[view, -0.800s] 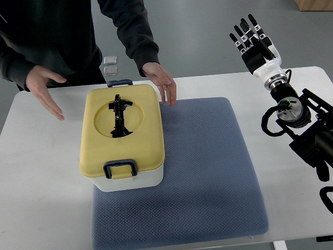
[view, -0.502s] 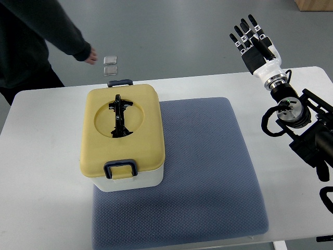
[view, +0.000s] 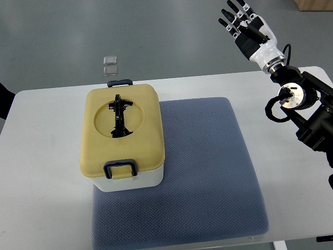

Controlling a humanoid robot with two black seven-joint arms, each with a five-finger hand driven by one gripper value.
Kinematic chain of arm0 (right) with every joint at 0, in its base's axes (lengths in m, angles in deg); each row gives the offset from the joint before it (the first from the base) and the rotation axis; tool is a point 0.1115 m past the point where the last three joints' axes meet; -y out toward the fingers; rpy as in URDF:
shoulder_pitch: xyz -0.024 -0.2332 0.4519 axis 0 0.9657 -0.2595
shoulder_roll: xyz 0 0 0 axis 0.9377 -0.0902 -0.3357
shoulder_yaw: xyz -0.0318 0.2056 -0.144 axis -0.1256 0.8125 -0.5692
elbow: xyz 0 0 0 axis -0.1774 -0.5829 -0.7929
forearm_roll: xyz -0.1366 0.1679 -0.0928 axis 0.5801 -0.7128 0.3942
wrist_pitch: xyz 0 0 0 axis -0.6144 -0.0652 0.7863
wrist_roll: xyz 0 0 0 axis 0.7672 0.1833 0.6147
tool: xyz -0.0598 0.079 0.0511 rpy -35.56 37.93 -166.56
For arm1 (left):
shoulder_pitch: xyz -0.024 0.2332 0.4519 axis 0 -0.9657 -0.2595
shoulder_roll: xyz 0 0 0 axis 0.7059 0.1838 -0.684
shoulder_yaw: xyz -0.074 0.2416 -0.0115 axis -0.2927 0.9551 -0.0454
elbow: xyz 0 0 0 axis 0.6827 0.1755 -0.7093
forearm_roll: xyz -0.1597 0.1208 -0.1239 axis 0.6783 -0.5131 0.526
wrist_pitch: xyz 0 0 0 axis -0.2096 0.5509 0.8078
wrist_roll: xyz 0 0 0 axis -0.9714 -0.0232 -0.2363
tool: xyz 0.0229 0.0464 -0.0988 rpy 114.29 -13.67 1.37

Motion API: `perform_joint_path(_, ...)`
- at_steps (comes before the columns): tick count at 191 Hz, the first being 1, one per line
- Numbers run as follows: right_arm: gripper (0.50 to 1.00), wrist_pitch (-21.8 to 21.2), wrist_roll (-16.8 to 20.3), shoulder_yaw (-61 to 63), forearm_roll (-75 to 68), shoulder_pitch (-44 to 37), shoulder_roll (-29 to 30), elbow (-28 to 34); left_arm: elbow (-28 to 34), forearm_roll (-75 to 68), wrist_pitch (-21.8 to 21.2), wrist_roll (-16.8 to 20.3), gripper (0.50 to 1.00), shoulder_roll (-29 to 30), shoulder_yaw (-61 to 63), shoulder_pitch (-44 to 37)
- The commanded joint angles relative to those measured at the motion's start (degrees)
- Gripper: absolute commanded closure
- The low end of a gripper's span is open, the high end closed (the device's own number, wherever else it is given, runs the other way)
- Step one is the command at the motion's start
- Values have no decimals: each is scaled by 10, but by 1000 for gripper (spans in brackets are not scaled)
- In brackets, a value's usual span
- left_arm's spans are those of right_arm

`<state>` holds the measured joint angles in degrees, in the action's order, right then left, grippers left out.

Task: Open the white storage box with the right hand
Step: 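Swing the right hand over the yellow lid of the box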

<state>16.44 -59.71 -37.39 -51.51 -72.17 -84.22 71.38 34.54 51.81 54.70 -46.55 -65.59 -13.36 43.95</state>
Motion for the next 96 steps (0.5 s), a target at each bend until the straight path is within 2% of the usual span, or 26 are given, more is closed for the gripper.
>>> perform_joint_path(1,570,3,-1,-95,81,-60,-30,5,-1,0,0,-1,500,0,1,0)
perform_joint_path(37,570,10,-4,-323,235,-212,-79,20,-1,-1,0,-2,500,0,2,1)
perform_joint_path(47,570,10,-4,-323,235,-212,-79,20,-1,-1,0,-2,500,0,2,1)
perform_joint_path(48,570,16,-4,-369,264,-252,-86,22,-2,-1,0,-2,500,0,2,1)
perform_joint_path(70,572,25,-10,-444,358,-325,-96,56,-6,-1,0,-2,500,0,1,1)
perform_joint_path(89,572,73,-48,-488,424,-372,-109,113,-10,-1,0,-2,500,0,1,1)
perform_joint_path(96,570,104,-77,-515,449,-385,-109,135,-10,-1,0,-2,500,0,1,1)
